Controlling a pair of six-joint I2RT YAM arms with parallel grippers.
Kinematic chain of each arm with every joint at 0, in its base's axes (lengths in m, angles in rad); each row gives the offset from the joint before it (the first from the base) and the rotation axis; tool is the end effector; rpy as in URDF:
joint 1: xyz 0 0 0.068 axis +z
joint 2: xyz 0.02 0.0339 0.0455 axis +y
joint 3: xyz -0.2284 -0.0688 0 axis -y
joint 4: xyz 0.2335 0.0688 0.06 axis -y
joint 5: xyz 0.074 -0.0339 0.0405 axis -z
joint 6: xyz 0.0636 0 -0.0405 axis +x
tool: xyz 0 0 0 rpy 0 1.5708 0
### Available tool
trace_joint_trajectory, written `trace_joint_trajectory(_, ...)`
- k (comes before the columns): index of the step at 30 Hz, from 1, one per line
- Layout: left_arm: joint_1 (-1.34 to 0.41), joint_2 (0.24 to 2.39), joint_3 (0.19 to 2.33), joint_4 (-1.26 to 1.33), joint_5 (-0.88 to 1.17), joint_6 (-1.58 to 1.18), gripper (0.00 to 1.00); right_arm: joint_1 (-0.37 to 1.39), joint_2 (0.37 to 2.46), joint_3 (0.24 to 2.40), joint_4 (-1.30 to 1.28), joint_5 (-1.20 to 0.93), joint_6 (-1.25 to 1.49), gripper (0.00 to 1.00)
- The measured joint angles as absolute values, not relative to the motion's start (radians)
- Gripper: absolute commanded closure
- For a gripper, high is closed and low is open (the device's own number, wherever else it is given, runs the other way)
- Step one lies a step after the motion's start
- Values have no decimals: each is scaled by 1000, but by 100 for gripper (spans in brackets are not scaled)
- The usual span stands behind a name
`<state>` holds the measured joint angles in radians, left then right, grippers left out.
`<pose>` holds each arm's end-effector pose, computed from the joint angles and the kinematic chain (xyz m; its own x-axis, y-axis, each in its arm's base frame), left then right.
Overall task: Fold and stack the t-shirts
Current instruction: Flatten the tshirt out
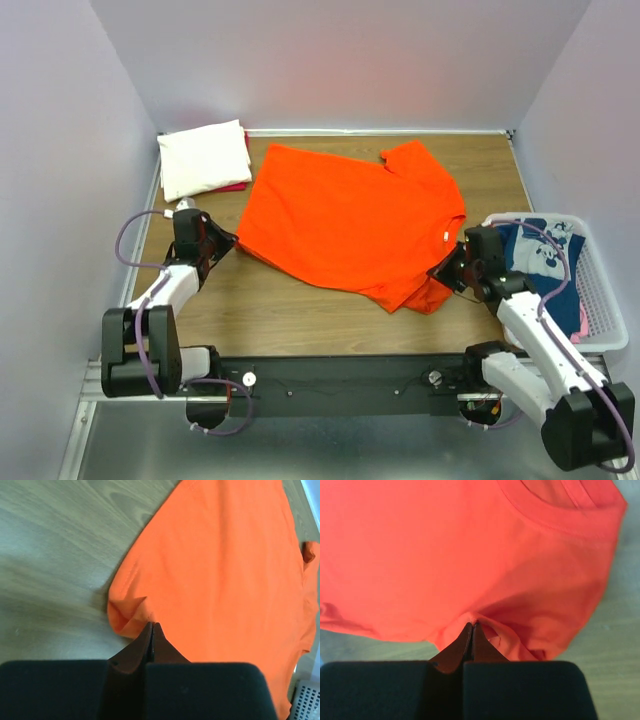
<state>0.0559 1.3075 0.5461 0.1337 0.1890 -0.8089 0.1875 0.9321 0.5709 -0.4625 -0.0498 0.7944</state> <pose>0.2817 0.0038 0.1362 -0.4749 -0.7383 -0.4789 -0.3573 0.6591 -0.6618 0.2125 0.0435 0.1696 -0.6616 0.5997 -0.4501 0.3605 0.7807 0.5104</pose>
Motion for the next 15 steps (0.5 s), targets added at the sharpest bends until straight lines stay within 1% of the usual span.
trace_joint_trajectory(3,56,1234,519,96,156,-809,100,187,834,532,-542,-62,824,100)
trace_joint_trajectory(7,56,1178,496,54,124,-803,100,187,771,504,-583,-76,850,100)
trace_joint_trajectory(10,56,1193,495,47,111,-793,100,187,787,487,-602,-76,866,100)
trace_joint_trajectory(15,48,1306,512,55,110,-786,100,187,894,494,-599,-35,878,100)
